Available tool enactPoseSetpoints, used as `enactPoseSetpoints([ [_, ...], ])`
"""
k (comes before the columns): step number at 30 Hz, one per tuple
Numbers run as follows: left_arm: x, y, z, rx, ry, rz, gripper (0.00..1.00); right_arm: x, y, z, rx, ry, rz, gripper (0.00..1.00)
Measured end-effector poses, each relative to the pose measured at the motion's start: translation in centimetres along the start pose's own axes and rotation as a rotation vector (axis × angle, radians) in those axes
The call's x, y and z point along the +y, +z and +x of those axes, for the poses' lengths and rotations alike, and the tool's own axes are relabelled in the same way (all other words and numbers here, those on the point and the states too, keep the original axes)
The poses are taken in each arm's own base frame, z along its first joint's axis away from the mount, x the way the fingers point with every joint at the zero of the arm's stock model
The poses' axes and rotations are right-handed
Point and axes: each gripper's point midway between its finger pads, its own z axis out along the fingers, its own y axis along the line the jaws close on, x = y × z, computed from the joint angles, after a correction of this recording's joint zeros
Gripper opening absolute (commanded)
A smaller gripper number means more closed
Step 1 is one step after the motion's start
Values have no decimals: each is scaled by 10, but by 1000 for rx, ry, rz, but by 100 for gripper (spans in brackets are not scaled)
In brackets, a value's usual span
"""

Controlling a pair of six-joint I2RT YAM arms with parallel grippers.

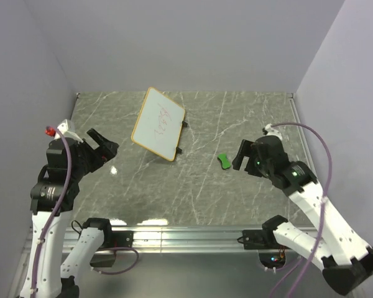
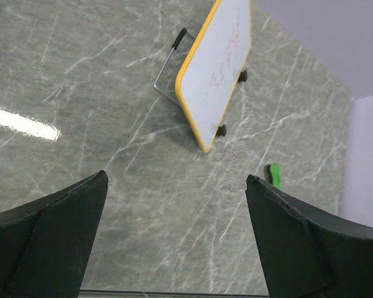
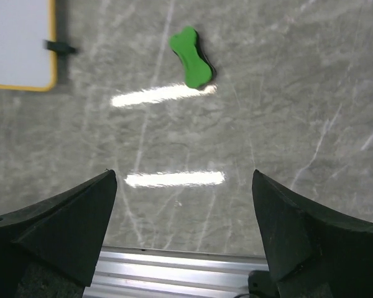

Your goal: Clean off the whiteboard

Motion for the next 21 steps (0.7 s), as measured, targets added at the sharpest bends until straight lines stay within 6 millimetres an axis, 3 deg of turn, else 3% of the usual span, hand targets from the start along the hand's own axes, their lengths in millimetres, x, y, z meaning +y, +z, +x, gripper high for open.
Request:
enactPoseSetpoints([
  [14,26,16,34,91,90,-40,99,-23,98,70,370,-135,215,88],
  [21,34,21,46,128,92,-50,99,-25,126,74,418,-198,253,84],
])
